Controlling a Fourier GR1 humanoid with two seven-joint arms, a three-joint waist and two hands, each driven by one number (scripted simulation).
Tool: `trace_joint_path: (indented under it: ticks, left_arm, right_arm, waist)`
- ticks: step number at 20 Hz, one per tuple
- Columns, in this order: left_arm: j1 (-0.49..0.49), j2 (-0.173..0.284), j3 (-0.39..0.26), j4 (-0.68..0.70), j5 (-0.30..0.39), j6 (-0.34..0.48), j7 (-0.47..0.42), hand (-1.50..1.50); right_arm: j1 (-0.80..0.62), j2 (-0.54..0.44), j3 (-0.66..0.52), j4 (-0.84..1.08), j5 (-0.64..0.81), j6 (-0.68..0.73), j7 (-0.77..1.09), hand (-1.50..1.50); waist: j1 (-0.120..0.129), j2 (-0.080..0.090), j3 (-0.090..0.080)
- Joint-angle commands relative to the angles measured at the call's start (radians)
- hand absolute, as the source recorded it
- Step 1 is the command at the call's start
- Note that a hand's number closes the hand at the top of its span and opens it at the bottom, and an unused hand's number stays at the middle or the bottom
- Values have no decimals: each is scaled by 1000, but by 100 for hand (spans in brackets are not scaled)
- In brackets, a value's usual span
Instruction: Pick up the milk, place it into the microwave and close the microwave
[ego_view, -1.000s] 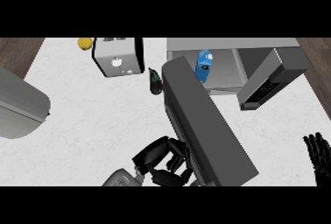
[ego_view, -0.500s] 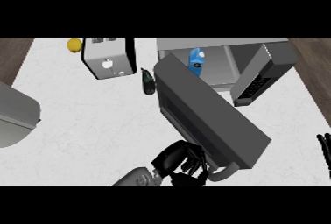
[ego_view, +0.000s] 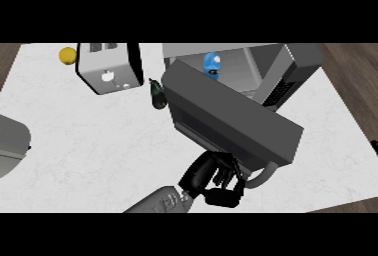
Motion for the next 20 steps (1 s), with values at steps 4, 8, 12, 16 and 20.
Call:
trace_joint_path:
  ticks: [4, 8, 12, 16, 20]
  left_arm:
    - [-68, -7, 56, -50, 145, 129, -117, 150]
    - [-112, -7, 89, -16, 234, 124, -139, 150]
    - [-177, -7, 121, 14, 309, 146, -137, 150]
    - [-244, -7, 149, 72, 359, 150, -142, 150]
    - [-309, -7, 181, 125, 409, 150, -148, 150]
  right_arm:
    - [-18, -36, 18, -63, -64, 55, 51, -150]
    - [-33, -55, 31, -80, -91, 72, 87, -150]
    - [-48, -79, 24, -95, -128, 91, 104, -150]
    - [-65, -103, 16, -103, -144, 91, 137, -150]
    - [-77, -137, -5, -107, -167, 101, 160, -150]
  waist:
    - [-50, 10, -5]
    - [-76, 26, -5]
    - [-102, 28, -2]
    - [-119, 38, 0]
    - [-134, 41, 1]
